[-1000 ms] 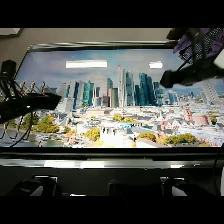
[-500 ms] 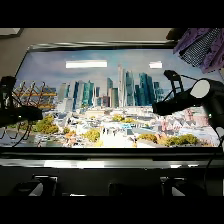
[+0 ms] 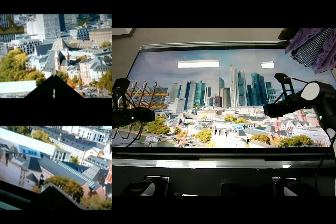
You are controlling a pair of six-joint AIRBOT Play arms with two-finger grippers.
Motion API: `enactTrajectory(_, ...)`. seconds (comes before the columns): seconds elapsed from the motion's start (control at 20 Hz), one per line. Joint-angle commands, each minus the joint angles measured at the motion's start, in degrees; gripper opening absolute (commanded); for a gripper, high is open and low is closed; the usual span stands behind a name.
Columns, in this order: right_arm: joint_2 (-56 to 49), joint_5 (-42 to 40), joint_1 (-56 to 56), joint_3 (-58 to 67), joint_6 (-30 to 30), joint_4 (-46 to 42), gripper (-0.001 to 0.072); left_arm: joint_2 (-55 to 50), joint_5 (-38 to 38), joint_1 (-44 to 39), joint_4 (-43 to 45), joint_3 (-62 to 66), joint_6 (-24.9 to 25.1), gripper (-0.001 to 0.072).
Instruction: Fold the clothes and pants, and hang the long-sleeved shirts on hangers.
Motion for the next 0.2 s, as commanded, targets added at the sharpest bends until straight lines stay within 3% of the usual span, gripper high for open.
enactTrajectory(0.0, 0.0, 0.0, 0.0, 0.0, 0.0, 0.0, 0.0032, 0.0, 0.0, 0.0, 0.0, 0.0, 0.0, 0.0033)
enactTrajectory(0.15, 0.0, 0.0, 0.0, 0.0, 0.0, 0.0, 0.0032, 0.0, 0.0, 0.0, 0.0, 0.0, 0.0, 0.0033)
